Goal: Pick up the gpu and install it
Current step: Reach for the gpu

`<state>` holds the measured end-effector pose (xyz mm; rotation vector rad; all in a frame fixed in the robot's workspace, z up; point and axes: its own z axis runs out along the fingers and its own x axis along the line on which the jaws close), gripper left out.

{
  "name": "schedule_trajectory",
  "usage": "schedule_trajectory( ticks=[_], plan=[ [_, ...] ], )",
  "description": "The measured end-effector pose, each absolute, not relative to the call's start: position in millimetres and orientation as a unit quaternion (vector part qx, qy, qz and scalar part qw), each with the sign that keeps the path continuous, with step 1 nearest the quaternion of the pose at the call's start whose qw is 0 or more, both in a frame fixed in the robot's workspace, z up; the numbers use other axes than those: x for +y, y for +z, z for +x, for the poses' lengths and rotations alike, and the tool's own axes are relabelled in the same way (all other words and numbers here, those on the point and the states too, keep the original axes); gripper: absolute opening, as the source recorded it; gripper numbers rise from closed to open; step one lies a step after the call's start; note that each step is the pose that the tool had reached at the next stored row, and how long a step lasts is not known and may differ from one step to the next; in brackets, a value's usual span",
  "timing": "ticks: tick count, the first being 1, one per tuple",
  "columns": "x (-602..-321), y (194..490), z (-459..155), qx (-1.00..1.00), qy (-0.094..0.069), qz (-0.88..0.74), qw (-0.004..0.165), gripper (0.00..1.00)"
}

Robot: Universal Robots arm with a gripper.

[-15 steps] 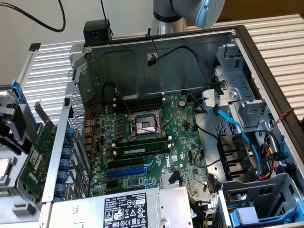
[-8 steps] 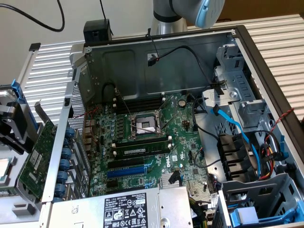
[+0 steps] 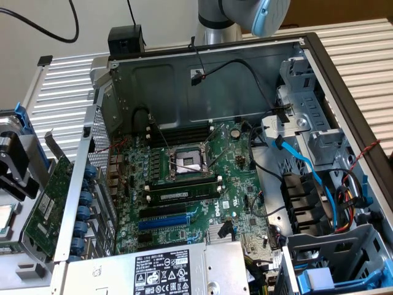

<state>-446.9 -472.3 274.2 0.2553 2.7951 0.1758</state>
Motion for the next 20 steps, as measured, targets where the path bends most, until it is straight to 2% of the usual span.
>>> schedule_trajectory(
  ticks=[2,5,6,11,12,13,20],
  plan=[
    [-472,274,-448,0.98,0.054,0.088,0.168,0.44],
    [-472,273,-449,0.98,0.046,0.086,0.175,0.5],
    [-472,273,-449,0.979,0.044,0.086,0.178,0.56],
    [-472,270,-449,0.977,0.04,0.083,0.191,0.56],
    [-472,269,-449,0.977,0.04,0.083,0.193,0.58],
    [-472,268,-450,0.977,0.04,0.083,0.194,0.64],
    [-472,255,-452,0.976,0.04,0.083,0.198,0.64]
  ],
)
